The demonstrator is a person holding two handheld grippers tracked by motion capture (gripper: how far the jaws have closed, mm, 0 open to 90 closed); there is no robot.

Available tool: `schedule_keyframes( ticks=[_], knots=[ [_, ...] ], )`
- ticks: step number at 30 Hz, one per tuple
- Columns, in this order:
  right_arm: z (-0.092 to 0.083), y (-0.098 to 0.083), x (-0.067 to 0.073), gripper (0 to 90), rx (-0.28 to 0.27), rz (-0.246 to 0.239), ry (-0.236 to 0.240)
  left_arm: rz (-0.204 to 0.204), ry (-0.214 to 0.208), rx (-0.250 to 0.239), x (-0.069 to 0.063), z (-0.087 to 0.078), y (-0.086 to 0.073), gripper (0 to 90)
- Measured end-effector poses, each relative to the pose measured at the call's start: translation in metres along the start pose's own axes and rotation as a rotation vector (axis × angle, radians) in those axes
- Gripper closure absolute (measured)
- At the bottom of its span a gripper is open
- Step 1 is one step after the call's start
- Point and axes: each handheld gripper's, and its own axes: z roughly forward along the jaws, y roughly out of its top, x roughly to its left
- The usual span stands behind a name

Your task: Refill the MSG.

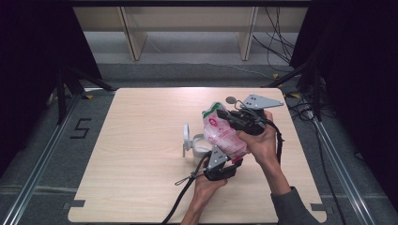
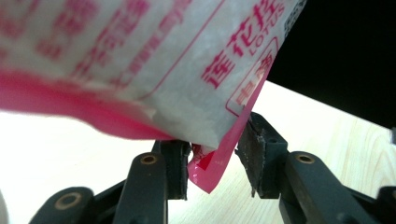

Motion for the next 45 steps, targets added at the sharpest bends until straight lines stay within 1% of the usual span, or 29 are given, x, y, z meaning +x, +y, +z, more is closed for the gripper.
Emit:
schedule_keyframes(
  ticks=[2,3,4,5,6,7,10,12,14,15,16,17,18,19,21,22,23,24,27,28,29,31,33,38,39,40,41,44,45],
  knots=[
    [-0.006,-0.002,0.000,90.0,-0.009,0.022,0.002,-0.004,-0.018,-0.006,0.001,0.000,0.000,59.2],
    [-0.008,-0.003,-0.002,90.0,-0.023,0.008,0.009,-0.011,-0.020,0.001,0.001,-0.002,0.000,57.2],
    [-0.011,-0.003,-0.001,90.0,-0.020,0.030,0.002,-0.015,-0.019,0.007,0.001,-0.003,0.000,55.4],
    [-0.011,-0.004,-0.002,90.0,-0.031,0.019,0.010,-0.016,-0.020,0.006,0.001,-0.004,0.000,54.0],
    [-0.014,-0.004,-0.001,90.0,-0.038,0.039,0.022,-0.017,-0.010,0.019,0.001,-0.007,0.002,51.5],
    [-0.016,-0.004,-0.002,90.0,-0.046,0.027,0.022,-0.026,-0.022,0.015,0.001,-0.007,0.002,48.1],
    [-0.022,-0.005,-0.006,90.0,-0.064,0.031,0.025,-0.035,-0.013,0.029,0.000,-0.014,0.002,42.5],
    [-0.025,-0.006,-0.008,90.0,-0.075,0.059,0.038,-0.043,-0.020,0.024,-0.001,-0.018,0.001,40.6],
    [-0.028,-0.009,-0.009,90.0,-0.084,0.053,0.041,-0.022,-0.021,0.036,-0.002,-0.024,0.000,37.7],
    [-0.030,-0.010,-0.008,90.0,-0.078,0.058,0.033,-0.031,-0.014,0.032,-0.003,-0.028,-0.001,37.6],
    [-0.030,-0.011,-0.009,90.0,-0.074,0.034,0.030,-0.046,-0.016,0.022,-0.004,-0.031,-0.002,37.6],
    [-0.031,-0.013,-0.008,90.0,-0.070,0.051,0.024,-0.036,-0.024,0.023,-0.003,-0.034,-0.003,37.5],
    [-0.032,-0.014,-0.010,90.0,-0.063,0.040,0.016,-0.037,-0.010,0.030,-0.004,-0.037,-0.003,37.6],
    [-0.032,-0.016,-0.011,90.0,-0.064,0.027,0.005,-0.039,-0.025,0.024,-0.004,-0.040,-0.004,37.5],
    [-0.033,-0.021,-0.011,90.0,-0.042,0.057,-0.002,-0.024,-0.021,0.022,-0.004,-0.047,-0.005,37.5],
    [-0.033,-0.024,-0.014,90.0,-0.040,0.057,-0.010,-0.025,-0.025,0.017,-0.004,-0.049,-0.005,37.6],
    [-0.032,-0.026,-0.016,90.0,-0.039,0.046,-0.014,-0.001,-0.037,0.006,-0.003,-0.051,-0.005,37.5],
    [-0.033,-0.028,-0.018,90.0,-0.029,0.057,-0.025,-0.017,-0.030,0.014,-0.004,-0.054,-0.006,37.5],
    [-0.035,-0.034,-0.024,90.0,-0.033,0.063,-0.035,-0.015,-0.025,0.012,-0.003,-0.063,-0.006,37.2],
    [-0.035,-0.037,-0.025,90.0,-0.030,0.082,-0.041,-0.020,-0.022,0.011,-0.003,-0.065,-0.007,37.2],
    [-0.036,-0.038,-0.028,90.0,-0.028,0.072,-0.037,-0.013,-0.032,0.007,-0.002,-0.065,-0.007,37.0],
    [-0.036,-0.041,-0.029,90.0,-0.030,0.099,-0.034,-0.017,-0.014,0.017,-0.003,-0.069,-0.008,36.6],
    [-0.036,-0.044,-0.030,90.0,-0.021,0.115,-0.032,-0.026,-0.020,0.007,-0.003,-0.072,-0.010,36.4],
    [-0.032,-0.052,-0.033,90.0,-0.009,0.101,-0.024,-0.025,-0.012,0.001,0.002,-0.079,-0.013,35.8],
    [-0.033,-0.053,-0.032,90.0,0.004,0.117,-0.040,-0.026,-0.004,0.004,0.002,-0.082,-0.013,35.8],
    [-0.033,-0.055,-0.035,90.0,0.002,0.098,-0.040,-0.021,0.002,0.009,0.002,-0.084,-0.013,35.8],
    [-0.035,-0.057,-0.035,90.0,0.013,0.109,-0.053,-0.026,-0.005,-0.003,0.004,-0.085,-0.013,35.8],
    [-0.041,-0.060,-0.038,90.0,0.002,0.130,-0.057,-0.036,0.003,-0.007,0.006,-0.088,-0.014,35.5],
    [-0.043,-0.061,-0.040,90.0,-0.001,0.121,-0.053,-0.040,0.015,-0.002,0.007,-0.089,-0.014,35.4]
  ],
)
